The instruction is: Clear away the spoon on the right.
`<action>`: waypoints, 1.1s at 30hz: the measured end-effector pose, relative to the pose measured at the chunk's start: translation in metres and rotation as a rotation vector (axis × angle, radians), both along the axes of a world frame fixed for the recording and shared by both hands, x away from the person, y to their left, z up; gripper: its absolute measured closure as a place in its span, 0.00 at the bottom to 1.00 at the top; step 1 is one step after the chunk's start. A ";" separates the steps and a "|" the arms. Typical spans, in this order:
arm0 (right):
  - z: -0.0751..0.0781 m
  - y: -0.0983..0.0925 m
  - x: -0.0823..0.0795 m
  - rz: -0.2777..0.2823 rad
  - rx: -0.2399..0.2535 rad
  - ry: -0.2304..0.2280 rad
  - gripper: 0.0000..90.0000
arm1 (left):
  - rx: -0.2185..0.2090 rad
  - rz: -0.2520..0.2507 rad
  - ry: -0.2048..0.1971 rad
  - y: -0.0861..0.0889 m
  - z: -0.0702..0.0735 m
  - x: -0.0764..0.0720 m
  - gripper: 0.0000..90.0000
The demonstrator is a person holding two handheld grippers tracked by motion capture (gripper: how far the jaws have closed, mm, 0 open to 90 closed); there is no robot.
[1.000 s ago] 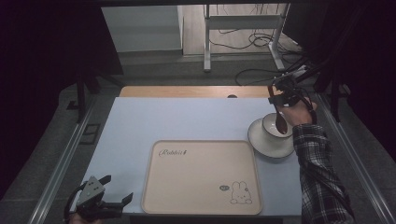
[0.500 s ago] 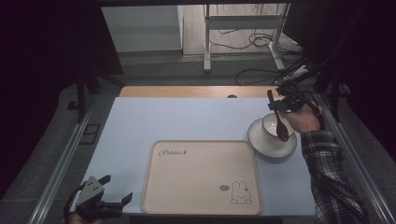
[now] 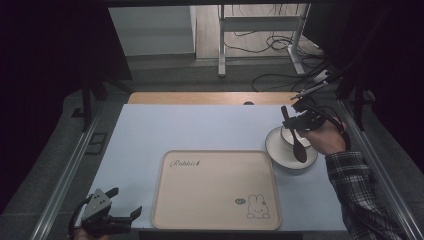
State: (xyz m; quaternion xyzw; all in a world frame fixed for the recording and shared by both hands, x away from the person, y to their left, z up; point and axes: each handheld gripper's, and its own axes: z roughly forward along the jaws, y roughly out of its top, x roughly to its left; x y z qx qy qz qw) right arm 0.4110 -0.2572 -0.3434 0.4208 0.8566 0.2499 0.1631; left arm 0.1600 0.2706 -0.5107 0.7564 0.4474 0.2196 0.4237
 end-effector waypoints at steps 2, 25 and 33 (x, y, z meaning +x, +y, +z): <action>-0.001 0.003 -0.007 0.014 -0.002 0.017 0.86 | 0.001 -0.001 0.002 0.000 0.000 0.000 0.00; -0.026 0.050 -0.052 0.162 -0.029 0.163 0.86 | -0.002 -0.005 0.006 0.000 0.000 0.001 0.00; -0.038 0.066 -0.060 0.187 -0.050 0.203 0.86 | -0.003 -0.007 0.007 0.000 0.000 0.001 0.00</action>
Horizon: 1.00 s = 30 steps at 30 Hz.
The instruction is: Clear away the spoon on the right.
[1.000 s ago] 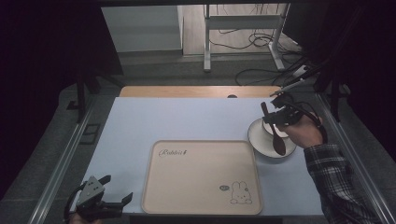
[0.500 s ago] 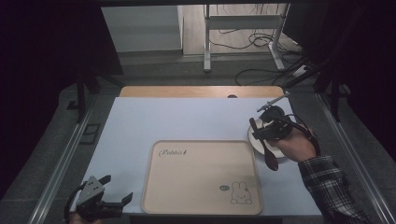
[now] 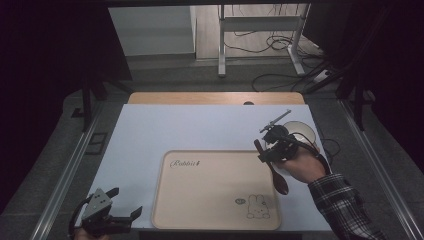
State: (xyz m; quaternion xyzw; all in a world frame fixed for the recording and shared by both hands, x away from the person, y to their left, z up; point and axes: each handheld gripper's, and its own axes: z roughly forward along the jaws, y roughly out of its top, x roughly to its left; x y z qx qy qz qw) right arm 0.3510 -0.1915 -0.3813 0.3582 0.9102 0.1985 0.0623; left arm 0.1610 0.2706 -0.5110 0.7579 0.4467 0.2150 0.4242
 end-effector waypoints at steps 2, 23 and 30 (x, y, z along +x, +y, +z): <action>-0.007 0.007 -0.003 0.015 -0.013 0.019 0.86 | 0.000 -0.001 0.001 0.000 0.000 0.000 0.00; -0.060 0.036 -0.012 0.054 -0.047 0.129 0.86 | -0.001 -0.006 0.003 0.000 0.000 0.001 0.00; -0.077 0.036 -0.012 0.048 -0.050 0.139 0.84 | 0.000 -0.007 0.004 0.000 0.000 0.001 0.00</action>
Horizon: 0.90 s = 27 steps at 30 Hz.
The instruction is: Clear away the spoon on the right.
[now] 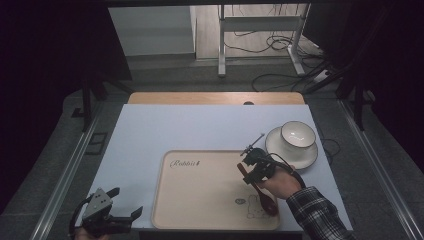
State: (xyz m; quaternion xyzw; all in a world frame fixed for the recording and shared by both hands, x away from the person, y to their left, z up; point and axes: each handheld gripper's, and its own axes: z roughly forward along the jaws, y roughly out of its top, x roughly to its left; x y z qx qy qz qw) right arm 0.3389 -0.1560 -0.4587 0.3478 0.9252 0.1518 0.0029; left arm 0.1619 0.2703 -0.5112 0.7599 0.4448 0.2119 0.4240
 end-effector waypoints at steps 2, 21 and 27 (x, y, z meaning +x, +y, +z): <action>0.002 0.000 0.000 0.001 0.011 -0.012 0.79 | 0.000 0.000 0.000 0.000 0.000 0.000 0.00; 0.001 -0.021 -0.024 -0.018 0.191 -0.180 0.44 | 0.006 -0.001 0.000 -0.001 0.000 0.000 0.00; -0.009 -0.023 -0.029 -0.028 0.226 -0.227 0.50 | 0.006 0.001 -0.002 0.000 0.000 0.000 0.00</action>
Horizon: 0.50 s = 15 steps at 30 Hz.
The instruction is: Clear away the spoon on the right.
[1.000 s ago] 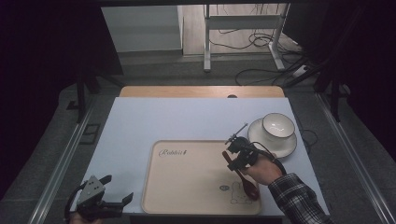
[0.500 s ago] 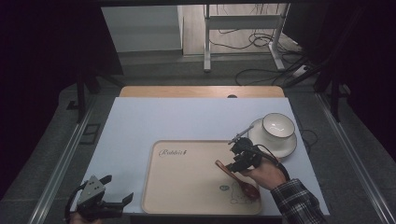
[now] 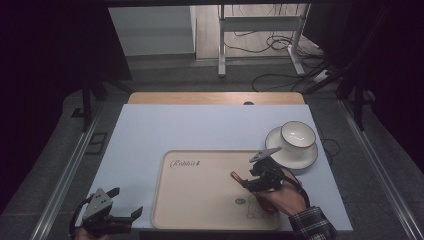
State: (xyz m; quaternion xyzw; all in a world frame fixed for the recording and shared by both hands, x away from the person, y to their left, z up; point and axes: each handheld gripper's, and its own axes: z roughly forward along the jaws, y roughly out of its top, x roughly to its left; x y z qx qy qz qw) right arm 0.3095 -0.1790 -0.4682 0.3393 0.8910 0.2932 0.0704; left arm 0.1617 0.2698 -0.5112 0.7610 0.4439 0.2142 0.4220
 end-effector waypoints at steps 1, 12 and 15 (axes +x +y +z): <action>-0.002 0.000 -0.001 0.000 0.006 -0.008 0.53 | 0.000 0.000 0.000 0.000 0.000 0.000 0.00; -0.014 -0.005 -0.008 0.018 0.035 -0.070 0.85 | -0.011 -0.001 0.000 0.001 0.000 0.000 0.00; -0.017 -0.005 -0.010 0.027 0.032 -0.084 0.96 | -0.010 -0.003 0.001 0.001 0.000 0.000 0.00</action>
